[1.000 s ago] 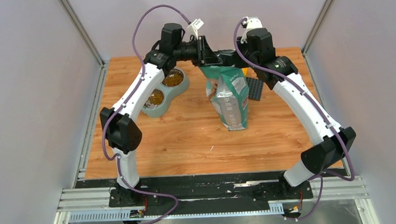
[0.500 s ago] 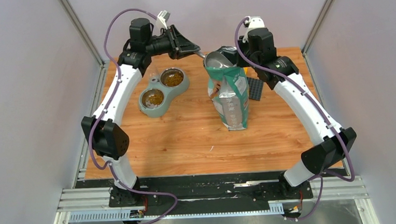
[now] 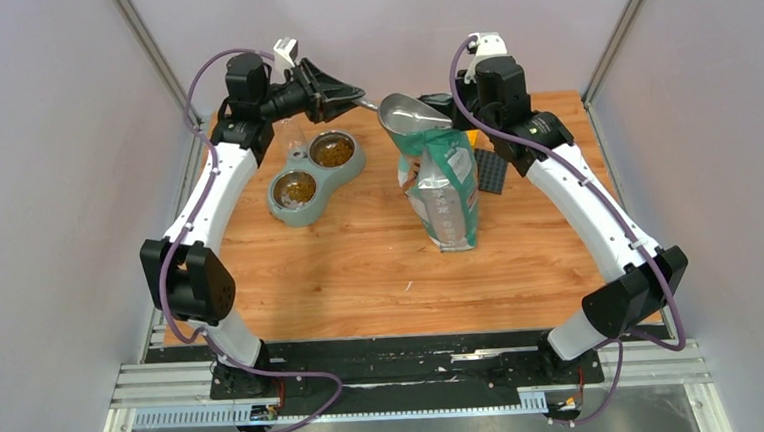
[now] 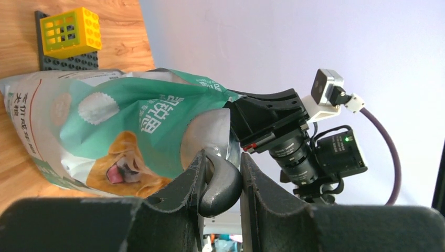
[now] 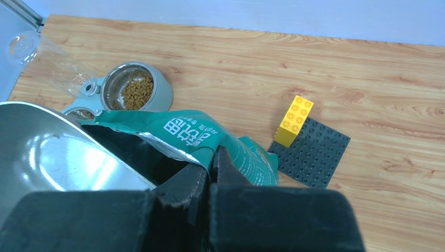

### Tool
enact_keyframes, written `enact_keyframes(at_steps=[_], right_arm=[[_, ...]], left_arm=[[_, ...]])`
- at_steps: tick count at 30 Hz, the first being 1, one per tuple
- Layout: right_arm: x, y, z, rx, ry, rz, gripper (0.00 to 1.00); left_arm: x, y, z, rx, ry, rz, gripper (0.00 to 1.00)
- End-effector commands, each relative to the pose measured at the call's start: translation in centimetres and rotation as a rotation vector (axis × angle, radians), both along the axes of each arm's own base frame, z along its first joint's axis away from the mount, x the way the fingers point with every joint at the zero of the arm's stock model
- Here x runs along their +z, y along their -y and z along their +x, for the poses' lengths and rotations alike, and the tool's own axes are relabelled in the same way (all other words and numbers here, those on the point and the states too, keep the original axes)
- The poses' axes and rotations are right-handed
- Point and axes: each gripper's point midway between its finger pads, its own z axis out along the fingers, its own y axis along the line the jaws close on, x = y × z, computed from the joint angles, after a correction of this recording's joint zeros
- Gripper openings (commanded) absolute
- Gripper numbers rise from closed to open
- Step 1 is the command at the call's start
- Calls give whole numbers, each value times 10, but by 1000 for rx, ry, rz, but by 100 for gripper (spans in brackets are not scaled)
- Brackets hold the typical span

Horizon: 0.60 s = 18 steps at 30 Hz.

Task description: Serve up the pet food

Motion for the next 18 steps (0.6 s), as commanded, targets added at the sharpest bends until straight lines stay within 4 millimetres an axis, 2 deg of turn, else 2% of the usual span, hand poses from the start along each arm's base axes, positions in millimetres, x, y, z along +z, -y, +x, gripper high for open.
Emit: enact_keyframes(at_steps=[1,8,18], right_arm=[[44,29,0,-98,139,20,0],[44,30,-1,-99,141,21,0],[46,30,-1,-97,146,26,0]], left_arm=[[72,-32,-19,80,124,-103,0],[90,-39,-23,134,179,-78,0],[83,-40,-20,152,152,-58,0]])
